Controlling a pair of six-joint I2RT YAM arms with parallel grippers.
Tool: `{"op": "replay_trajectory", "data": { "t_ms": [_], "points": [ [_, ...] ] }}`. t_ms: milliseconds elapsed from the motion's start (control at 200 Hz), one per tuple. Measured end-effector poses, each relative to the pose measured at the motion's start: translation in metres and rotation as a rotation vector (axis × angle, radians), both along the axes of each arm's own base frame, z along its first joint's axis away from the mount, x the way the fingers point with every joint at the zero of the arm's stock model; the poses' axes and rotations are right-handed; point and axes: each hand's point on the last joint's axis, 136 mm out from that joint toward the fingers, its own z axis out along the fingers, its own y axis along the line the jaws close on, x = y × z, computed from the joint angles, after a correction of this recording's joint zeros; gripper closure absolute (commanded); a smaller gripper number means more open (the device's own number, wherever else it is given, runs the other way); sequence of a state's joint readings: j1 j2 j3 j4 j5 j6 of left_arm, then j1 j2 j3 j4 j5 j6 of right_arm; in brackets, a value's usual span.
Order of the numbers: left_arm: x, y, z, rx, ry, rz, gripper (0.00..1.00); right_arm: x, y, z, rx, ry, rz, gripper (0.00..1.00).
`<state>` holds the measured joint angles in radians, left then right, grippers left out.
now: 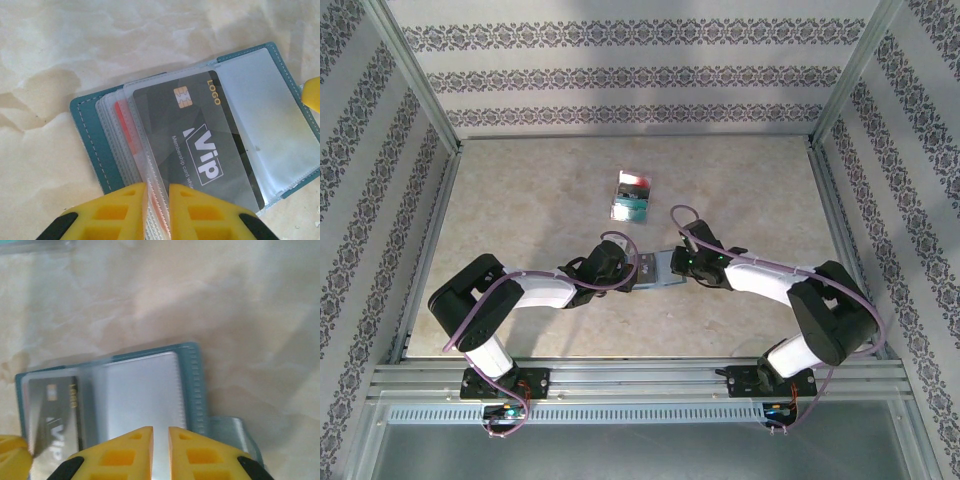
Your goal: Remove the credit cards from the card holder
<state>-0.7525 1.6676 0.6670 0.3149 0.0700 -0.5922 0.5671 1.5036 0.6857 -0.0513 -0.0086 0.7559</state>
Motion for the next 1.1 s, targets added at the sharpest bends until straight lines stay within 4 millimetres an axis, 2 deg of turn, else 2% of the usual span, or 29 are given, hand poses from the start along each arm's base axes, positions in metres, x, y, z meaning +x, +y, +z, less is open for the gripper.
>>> {"op": "replay_trajectory", "data": {
  "t_ms": [205, 385, 500, 610, 685, 874, 1099],
  "points": [
    [-0.001, -0.001, 0.003, -0.008, 0.003, -0.003, 0.75, -0.005, -0.013, -0.012, 0.005, 0.025, -0.029, 0.84],
    [0.001, -0.008, 0.021, -0.044, -0.019, -0.019, 0.62, -0.007, -0.009, -0.015, 0.039, 0.039, -0.031, 0.85],
    [0.01, -0.017, 0.036, -0.062, -0.048, -0.03, 0.63, -0.012, -0.009, -0.02, 0.051, 0.057, -0.028, 0.85],
    [0.02, -0.026, 0.045, -0.067, -0.068, -0.038, 0.7, -0.015, -0.009, -0.022, 0.061, 0.063, -0.034, 0.86],
    [0.024, -0.029, 0.04, -0.056, -0.062, -0.04, 0.71, -0.017, -0.01, -0.022, 0.066, 0.062, -0.036, 0.85],
    [0.018, -0.02, 0.007, 0.011, 0.018, -0.035, 0.74, -0.026, -0.018, -0.021, 0.068, 0.066, -0.044, 0.85],
    [0.013, -0.024, 0.005, -0.026, 0.035, -0.051, 0.75, -0.034, -0.029, -0.021, 0.078, 0.072, -0.065, 0.85]
  ]
}}
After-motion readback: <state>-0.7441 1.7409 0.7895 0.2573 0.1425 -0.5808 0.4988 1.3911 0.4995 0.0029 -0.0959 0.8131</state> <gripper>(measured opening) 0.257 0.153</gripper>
